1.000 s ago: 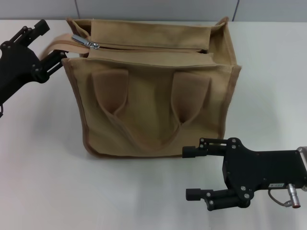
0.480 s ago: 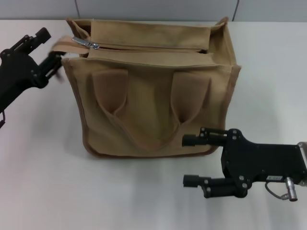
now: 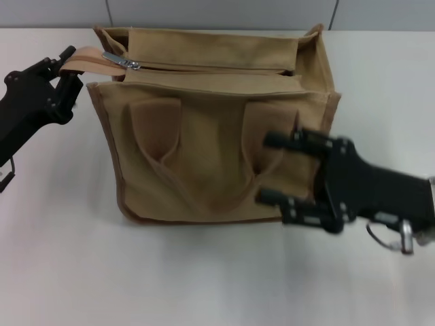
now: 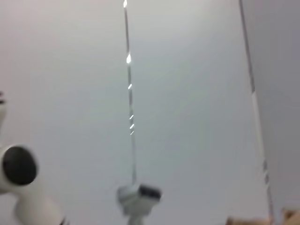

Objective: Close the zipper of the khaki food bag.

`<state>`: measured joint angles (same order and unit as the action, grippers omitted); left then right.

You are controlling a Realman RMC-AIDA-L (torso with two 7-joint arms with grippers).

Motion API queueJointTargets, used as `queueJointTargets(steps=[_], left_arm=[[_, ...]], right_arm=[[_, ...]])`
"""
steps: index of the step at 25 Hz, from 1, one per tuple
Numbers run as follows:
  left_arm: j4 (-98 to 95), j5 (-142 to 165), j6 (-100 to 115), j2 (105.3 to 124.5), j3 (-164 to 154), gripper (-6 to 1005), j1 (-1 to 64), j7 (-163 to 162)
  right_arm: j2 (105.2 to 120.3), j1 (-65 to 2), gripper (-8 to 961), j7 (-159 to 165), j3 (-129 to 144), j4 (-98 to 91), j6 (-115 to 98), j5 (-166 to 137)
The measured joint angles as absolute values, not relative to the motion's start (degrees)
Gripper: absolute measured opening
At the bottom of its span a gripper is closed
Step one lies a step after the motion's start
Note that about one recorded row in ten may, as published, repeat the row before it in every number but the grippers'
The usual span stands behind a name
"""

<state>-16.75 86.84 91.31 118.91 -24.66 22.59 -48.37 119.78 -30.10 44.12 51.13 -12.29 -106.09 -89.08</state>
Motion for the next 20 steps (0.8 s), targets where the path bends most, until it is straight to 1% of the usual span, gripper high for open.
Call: queueJointTargets(steps=[6,7,8,9,11,12,13,15,16,17,20], left_arm=[[-15.71,86.50,93.20,118.92,-24.72,63,22.90,-48.33],[-15.30,86.47,94.25,118.92,-24.72,37,23.01,-48.32],[-15.30,86.47,94.25,118.92,-24.72,34,23.01,-48.32],[-14.92,86.46,94.92,118.92,-24.63,31,23.03,-48.32],[-14.43,86.46,95.92,118.92,-24.46,26,23.03,-48.32],[-14.19,86.46,97.37,118.92,-24.39,23,23.16,-48.34],[-14.19,86.46,97.37,118.92,-24.39,20,23.16,-48.34],[-14.15,86.46,99.12,118.92,-24.56,17,23.39,-48.64],[-14.15,86.46,99.12,118.92,-24.56,17,23.39,-48.64],[-13.78,86.46,100.73,118.91,-24.49,17,23.60,-48.86],[-13.01,86.43,101.92,118.91,-24.37,17,24.03,-48.92]], right_arm=[[119.86,-34.76,769,32.37,51.03,-8.59,-105.07,-74.69],[119.88,-36.67,769,28.14,51.35,-8.15,-104.27,-71.54],[119.88,-36.67,769,28.14,51.35,-8.15,-104.27,-71.54],[119.88,-38.61,769,22.38,51.38,-7.18,-102.55,-70.97],[119.89,-39.50,769,19.31,51.34,-6.27,-101.65,-70.90],[119.89,-41.46,769,11.81,51.14,-3.76,-100.10,-70.72],[119.89,-41.46,769,11.81,51.14,-3.76,-100.10,-70.72],[119.89,-44.01,769,-1.22,51.06,0.32,-98.68,-70.72],[119.89,-44.01,769,-1.22,51.06,0.32,-98.68,-70.72],[119.88,-45.59,769,-12.16,49.66,4.27,-97.66,-70.56],[119.88,-46.53,769,-20.61,47.32,7.68,-96.82,-70.54]])
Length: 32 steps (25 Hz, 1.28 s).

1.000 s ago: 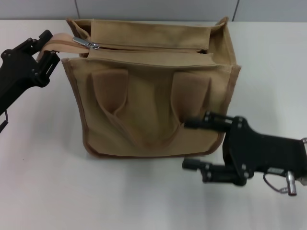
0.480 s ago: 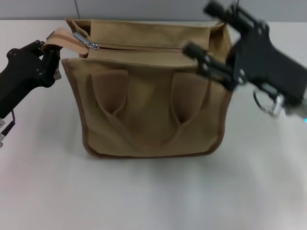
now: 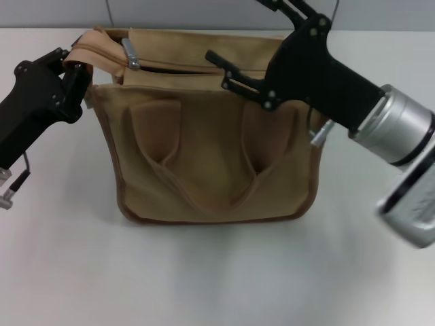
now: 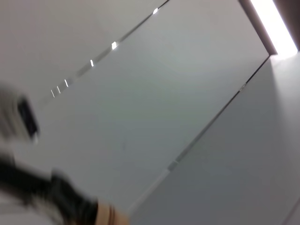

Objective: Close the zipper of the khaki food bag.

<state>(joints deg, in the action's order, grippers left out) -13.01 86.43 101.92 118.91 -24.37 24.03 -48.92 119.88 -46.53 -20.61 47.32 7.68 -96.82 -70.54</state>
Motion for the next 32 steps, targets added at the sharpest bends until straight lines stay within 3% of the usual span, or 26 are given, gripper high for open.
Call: queueJointTargets(steps=[8,18,32], left_arm=[[-11.31,86.35,103.52,118.91,-24.67,18,26.06,-48.99],[-10.11,86.97,105.08,119.11,-26.35,18,30.45,-51.30],[-9.58,86.65,104.35,119.15,-26.43,18,30.47,-50.97]], right_arm=[[119.88,-48.35,769,-40.15,37.02,14.78,-91.48,-76.76],[119.88,-48.64,769,-52.00,8.35,22.06,-75.55,-105.17],[119.89,-45.19,769,-51.94,2.66,24.62,-75.85,-111.48]])
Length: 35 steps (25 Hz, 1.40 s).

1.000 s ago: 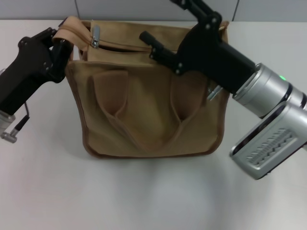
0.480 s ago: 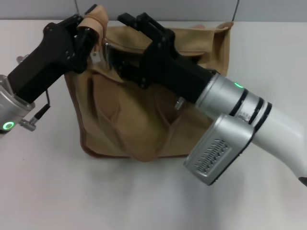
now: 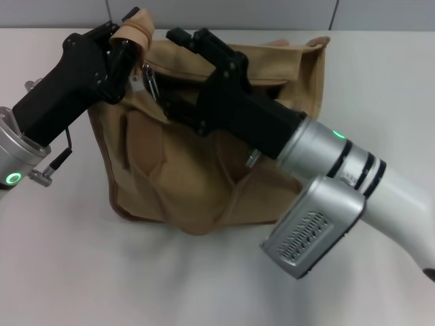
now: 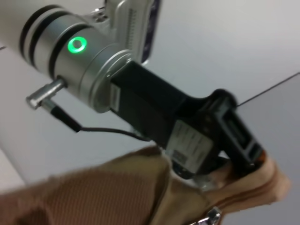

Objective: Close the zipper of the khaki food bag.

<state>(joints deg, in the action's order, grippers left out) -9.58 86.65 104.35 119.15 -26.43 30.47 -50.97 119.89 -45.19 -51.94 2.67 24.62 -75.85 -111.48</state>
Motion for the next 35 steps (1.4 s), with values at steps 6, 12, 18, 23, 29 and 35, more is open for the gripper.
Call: queueJointTargets(steps=[6,12,18,23,29,35], left_arm=[[-9.58,86.53,104.08,119.13,-26.36,18,30.55,-50.94],[-9.58,86.48,103.64,119.10,-26.36,18,30.84,-51.17],[-9.58,86.48,103.29,119.08,-26.36,18,30.82,-51.24],[-9.58,86.48,103.16,118.98,-26.36,18,30.70,-51.29],[-9.58,86.48,103.08,118.99,-26.36,19,30.63,-51.32],[-9.58,86.48,103.18,119.00,-26.29,19,30.79,-51.33]], right_arm=[[119.89,-43.32,769,-51.54,2.14,24.76,-77.74,-111.57],[119.88,-42.29,768,-51.38,1.51,25.35,-79.41,-111.60],[119.48,-42.20,768,-36.18,-0.74,25.90,-79.34,-111.97],[119.35,-42.20,769,-21.83,-0.83,21.75,-81.67,-114.31],[119.29,-42.13,769,2.21,-0.53,13.40,-89.01,-121.61],[119.26,-43.19,769,38.08,-0.15,-1.29,-103.90,-128.67]])
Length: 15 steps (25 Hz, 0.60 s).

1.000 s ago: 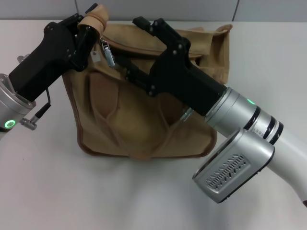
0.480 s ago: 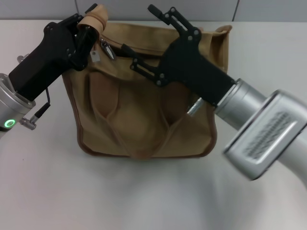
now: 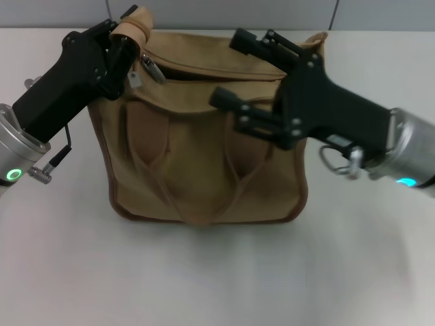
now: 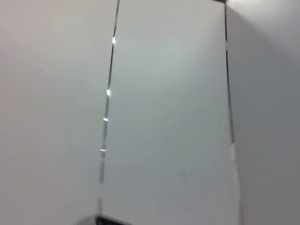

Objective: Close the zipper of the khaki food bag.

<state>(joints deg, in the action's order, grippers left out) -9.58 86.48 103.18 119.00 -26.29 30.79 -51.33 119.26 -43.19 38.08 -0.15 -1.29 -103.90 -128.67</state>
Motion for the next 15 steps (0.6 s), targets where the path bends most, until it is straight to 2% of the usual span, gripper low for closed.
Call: queueJointTargets(steps=[15], left_arm=[[-9.58,86.44,103.41,119.10,-26.62,19,31.71,-51.33]], right_arm=[[119.36,-49.86,768,71.66,5.67,-10.05,-99.91,-128.45]])
